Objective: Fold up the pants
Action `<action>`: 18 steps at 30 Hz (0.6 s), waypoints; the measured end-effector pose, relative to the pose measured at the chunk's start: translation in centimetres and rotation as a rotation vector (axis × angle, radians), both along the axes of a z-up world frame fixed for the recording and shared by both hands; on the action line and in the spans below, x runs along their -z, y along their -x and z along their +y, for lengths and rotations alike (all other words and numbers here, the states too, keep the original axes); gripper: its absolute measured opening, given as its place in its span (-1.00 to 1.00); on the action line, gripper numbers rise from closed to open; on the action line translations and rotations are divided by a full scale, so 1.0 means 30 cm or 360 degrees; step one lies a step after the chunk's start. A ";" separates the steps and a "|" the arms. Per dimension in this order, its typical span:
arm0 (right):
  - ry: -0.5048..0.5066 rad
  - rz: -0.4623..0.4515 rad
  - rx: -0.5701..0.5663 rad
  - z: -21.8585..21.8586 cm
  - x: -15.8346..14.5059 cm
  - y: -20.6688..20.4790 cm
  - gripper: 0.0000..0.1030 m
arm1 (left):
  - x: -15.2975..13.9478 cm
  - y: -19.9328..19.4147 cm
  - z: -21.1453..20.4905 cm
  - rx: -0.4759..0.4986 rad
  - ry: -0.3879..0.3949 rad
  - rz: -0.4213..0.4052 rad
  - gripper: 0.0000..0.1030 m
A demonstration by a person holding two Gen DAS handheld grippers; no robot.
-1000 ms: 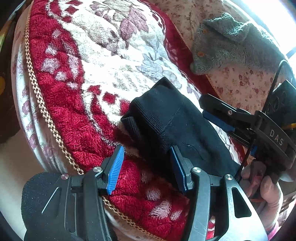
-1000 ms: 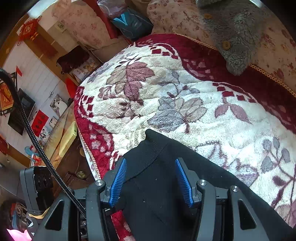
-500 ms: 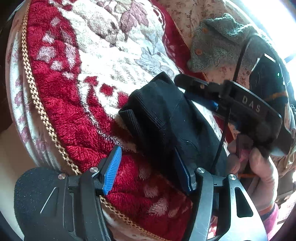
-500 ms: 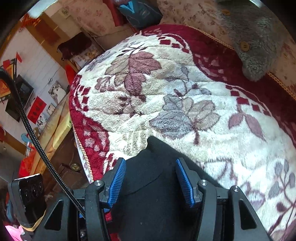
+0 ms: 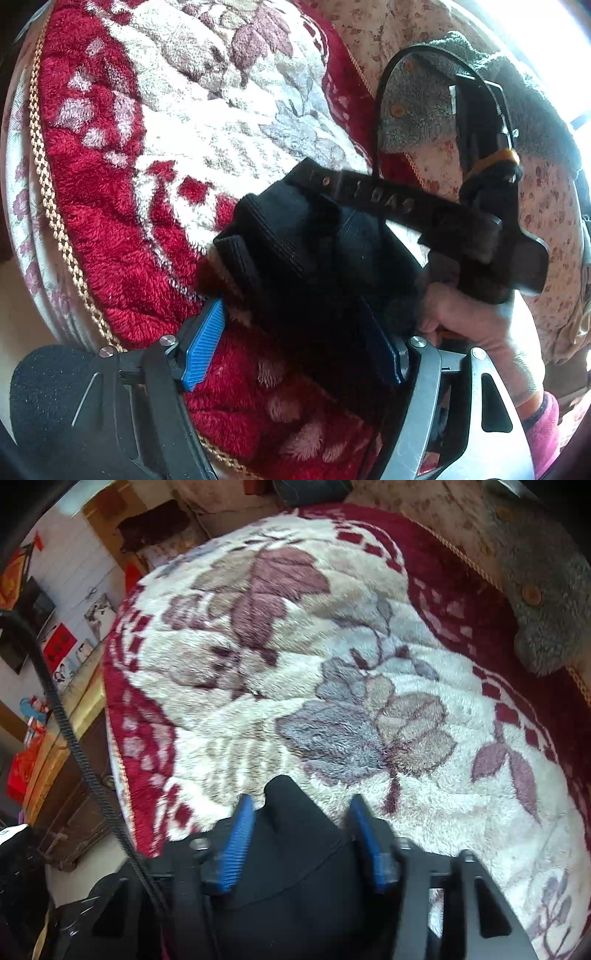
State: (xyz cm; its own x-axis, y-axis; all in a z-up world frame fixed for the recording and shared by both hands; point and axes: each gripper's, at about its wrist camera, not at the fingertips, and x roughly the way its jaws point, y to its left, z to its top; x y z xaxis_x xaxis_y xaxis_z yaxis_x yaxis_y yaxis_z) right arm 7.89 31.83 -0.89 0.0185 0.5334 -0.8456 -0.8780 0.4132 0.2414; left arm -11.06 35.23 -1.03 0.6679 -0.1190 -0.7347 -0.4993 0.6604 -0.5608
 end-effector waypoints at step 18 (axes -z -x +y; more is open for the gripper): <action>-0.0503 -0.0028 0.0081 -0.270 -0.353 0.069 -0.77 | -0.219 0.063 -0.072 0.0138 -0.0204 -0.0303 -0.72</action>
State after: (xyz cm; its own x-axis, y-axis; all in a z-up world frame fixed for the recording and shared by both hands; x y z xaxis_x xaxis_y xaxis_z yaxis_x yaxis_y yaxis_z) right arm 5.81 23.72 9.69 0.0650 0.7679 -0.6373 -0.8634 0.3635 0.3500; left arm -12.96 33.09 5.55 0.7870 -0.0955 -0.6095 -0.3313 0.7680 -0.5481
